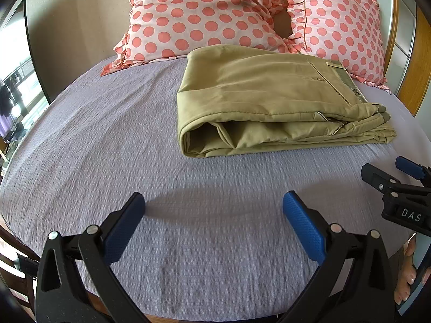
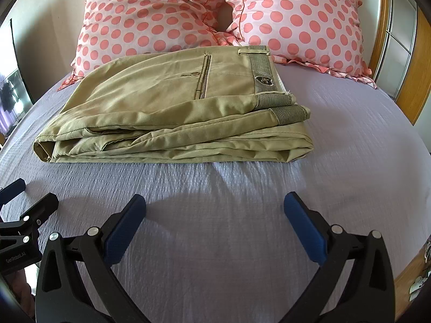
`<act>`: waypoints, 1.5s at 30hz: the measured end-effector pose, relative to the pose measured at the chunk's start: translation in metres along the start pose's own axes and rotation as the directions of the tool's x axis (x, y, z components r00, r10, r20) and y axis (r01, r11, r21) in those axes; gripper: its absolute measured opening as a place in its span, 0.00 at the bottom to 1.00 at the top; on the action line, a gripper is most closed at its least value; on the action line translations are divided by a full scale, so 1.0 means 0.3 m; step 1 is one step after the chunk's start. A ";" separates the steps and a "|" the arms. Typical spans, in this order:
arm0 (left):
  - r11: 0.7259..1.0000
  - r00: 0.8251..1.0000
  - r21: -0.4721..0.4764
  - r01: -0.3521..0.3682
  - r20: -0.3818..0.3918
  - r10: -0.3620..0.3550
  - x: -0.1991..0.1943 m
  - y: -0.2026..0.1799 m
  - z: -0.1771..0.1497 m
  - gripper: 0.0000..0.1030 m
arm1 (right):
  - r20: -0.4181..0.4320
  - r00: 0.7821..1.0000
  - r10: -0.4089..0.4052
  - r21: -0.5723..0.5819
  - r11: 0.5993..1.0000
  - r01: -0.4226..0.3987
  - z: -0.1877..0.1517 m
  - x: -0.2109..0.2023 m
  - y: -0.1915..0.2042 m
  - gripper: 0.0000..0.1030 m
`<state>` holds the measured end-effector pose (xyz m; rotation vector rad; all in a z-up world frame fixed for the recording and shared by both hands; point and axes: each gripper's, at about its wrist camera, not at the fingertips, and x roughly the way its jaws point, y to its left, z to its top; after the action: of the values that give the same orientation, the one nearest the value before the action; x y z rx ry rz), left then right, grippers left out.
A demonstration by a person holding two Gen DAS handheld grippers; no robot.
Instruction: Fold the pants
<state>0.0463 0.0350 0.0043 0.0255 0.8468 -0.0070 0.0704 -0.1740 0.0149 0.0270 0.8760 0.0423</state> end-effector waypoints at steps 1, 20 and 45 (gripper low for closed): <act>1.000 1.000 0.000 0.000 0.000 0.000 0.000 0.000 0.000 0.98 | 0.000 1.000 0.000 0.000 1.000 0.000 0.000 0.000 -0.001 0.99; 1.000 1.000 0.004 0.003 -0.013 -0.003 -0.001 0.001 0.005 0.98 | 0.001 1.000 0.002 -0.002 1.000 -0.002 0.000 -0.001 -0.001 0.99; 1.000 1.000 0.003 0.007 -0.025 -0.007 0.008 0.002 0.011 0.98 | 0.002 1.000 0.003 -0.003 1.000 -0.003 0.000 -0.001 -0.001 0.99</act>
<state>0.0504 0.0357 0.0048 0.0256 0.8715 -0.0144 0.0704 -0.1743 0.0151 0.0256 0.8737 0.0460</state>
